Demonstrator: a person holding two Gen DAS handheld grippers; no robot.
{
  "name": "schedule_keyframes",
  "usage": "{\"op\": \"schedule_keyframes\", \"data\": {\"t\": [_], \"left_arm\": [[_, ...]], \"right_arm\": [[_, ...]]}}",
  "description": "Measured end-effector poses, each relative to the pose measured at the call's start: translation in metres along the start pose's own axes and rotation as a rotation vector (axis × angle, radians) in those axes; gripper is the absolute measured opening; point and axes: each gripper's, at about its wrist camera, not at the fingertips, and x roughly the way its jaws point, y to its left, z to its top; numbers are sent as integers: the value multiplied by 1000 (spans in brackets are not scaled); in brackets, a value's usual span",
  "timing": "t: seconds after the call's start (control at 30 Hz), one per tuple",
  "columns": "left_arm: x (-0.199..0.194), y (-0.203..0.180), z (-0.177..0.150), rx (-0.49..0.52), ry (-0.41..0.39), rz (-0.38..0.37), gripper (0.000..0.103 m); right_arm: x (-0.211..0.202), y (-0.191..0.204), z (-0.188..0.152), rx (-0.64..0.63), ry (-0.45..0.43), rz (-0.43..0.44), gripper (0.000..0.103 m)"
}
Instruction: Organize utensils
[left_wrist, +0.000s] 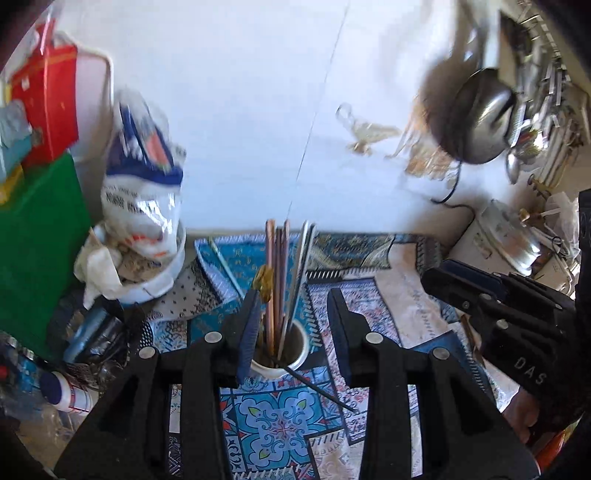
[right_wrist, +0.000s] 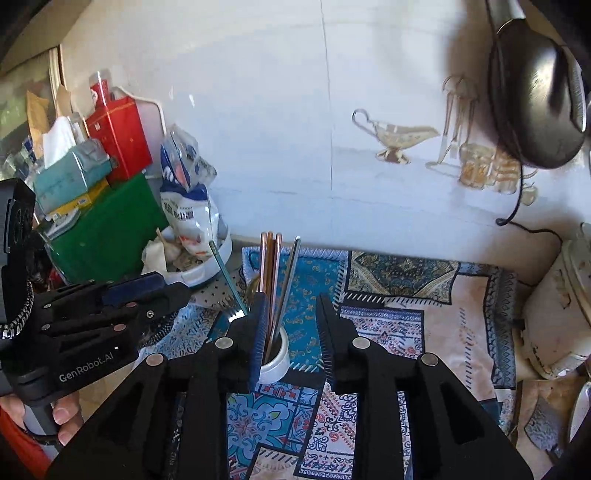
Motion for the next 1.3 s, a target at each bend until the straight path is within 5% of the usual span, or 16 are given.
{"op": "schedule_keyframes", "data": {"t": [0.37, 0.57, 0.67, 0.83, 1.3], "left_arm": [[-168, -79, -43, 69, -372, 99, 48], [-232, -112, -85, 69, -494, 147, 74], [-249, -120, -100, 70, -522, 176, 91], [-263, -127, -119, 58, -531, 203, 101], [-268, -132, -142, 49, -516, 228, 102]], "right_arm": [[-192, 2, -34, -18, -393, 17, 25], [-249, 6, -68, -10, -483, -4, 50], [-261, 5, -81, -12, -503, -39, 72], [-273, 5, -96, -14, -528, -95, 100], [-289, 11, -120, -35, -530, -158, 103]]}}
